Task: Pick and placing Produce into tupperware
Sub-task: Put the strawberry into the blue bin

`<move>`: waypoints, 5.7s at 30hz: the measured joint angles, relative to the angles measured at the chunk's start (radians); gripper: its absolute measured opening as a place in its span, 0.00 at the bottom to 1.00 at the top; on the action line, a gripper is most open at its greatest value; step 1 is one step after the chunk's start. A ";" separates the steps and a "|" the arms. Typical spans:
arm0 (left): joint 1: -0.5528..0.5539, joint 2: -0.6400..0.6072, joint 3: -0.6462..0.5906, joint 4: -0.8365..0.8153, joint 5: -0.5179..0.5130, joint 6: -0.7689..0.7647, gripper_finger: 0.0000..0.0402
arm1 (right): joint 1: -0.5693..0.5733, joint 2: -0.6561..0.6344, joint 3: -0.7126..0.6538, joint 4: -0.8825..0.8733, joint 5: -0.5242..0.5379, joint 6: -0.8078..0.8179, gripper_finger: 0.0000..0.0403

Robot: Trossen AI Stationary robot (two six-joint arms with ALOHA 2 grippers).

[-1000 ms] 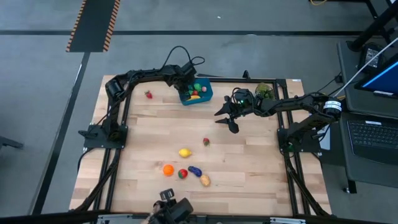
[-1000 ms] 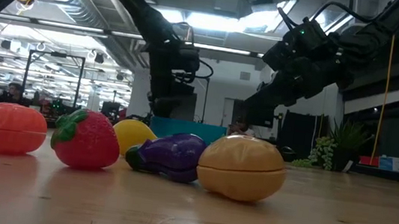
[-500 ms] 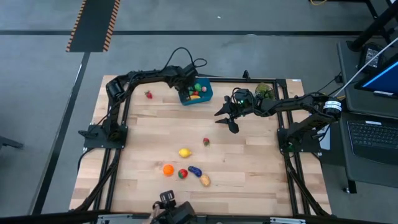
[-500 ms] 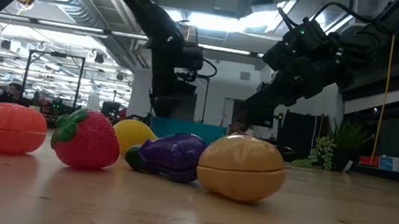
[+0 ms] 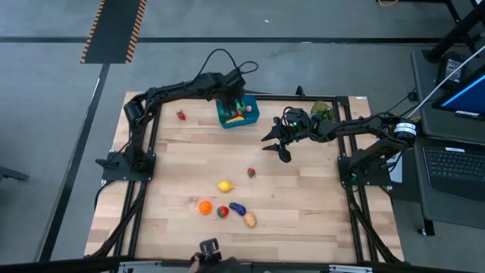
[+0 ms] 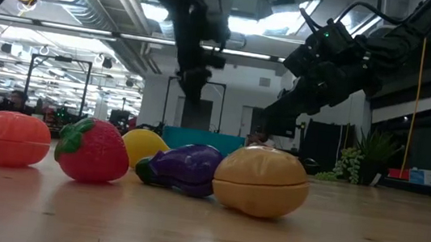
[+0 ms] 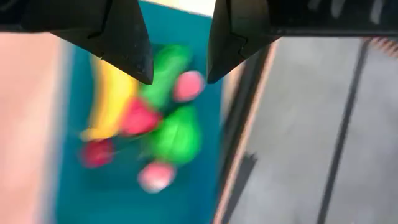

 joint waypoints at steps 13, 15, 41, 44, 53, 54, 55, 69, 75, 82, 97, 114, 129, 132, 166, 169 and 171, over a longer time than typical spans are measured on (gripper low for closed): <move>-0.179 -0.508 -0.490 0.311 0.088 -0.125 0.38 | 0.000 0.000 0.000 0.022 0.000 0.000 0.45; -0.224 -0.607 -0.596 0.371 0.088 -0.166 0.37 | 0.000 0.000 0.000 0.024 -0.001 0.010 0.45; -0.768 -1.392 -1.372 0.805 -0.282 -0.393 0.36 | 0.298 0.000 0.341 -0.534 0.297 0.172 0.72; -0.821 -1.401 -1.391 0.813 -0.327 -0.391 0.36 | 0.331 0.000 0.408 -0.641 0.308 0.241 0.71; -0.941 -1.442 -1.533 0.987 -0.331 -0.353 0.38 | 0.465 0.000 0.494 -0.770 0.425 0.409 0.68; -0.949 -1.448 -1.541 0.986 -0.317 -0.353 0.38 | 0.479 0.000 0.494 -0.771 0.440 0.429 0.68; -0.956 -1.456 -1.545 0.984 -0.294 -0.352 0.39 | 0.492 0.000 0.494 -0.771 0.456 0.451 0.68; -0.968 -1.531 -1.546 0.946 -0.108 -0.273 0.32 | 0.572 0.072 0.491 -0.723 0.698 0.683 0.68; -0.968 -1.531 -1.546 0.910 -0.099 -0.315 0.30 | 0.567 0.172 0.491 -0.686 0.698 0.739 0.68; -0.968 -1.531 -1.545 0.899 -0.100 -0.328 0.27 | 0.541 0.251 0.541 -0.694 0.679 0.841 0.68; -0.968 -1.531 -1.545 0.872 -0.100 -0.329 0.24 | 0.501 0.442 0.771 -0.921 0.637 0.918 0.68; -0.967 -1.530 -1.544 0.850 -0.101 -0.329 0.19 | 0.501 0.507 0.794 -0.963 0.607 0.954 0.68; -0.967 -1.530 -1.544 0.850 -0.102 -0.329 0.13 | 0.497 0.557 0.793 -0.957 0.609 0.940 0.68; -0.967 -1.530 -1.544 0.850 -0.102 -0.329 0.12 | 0.492 0.569 0.793 -0.951 0.610 0.929 0.68; -0.968 -1.530 -1.544 0.850 -0.102 -0.329 0.02 | 0.478 0.568 0.793 -1.010 0.608 0.836 0.34; -0.967 -1.530 -1.544 0.850 -0.102 -0.329 0.04 | 0.477 0.564 0.793 -1.014 0.608 0.833 0.34; -0.968 -1.530 -1.544 0.850 -0.102 -0.329 0.05 | 0.477 0.560 0.793 -1.013 0.608 0.829 0.34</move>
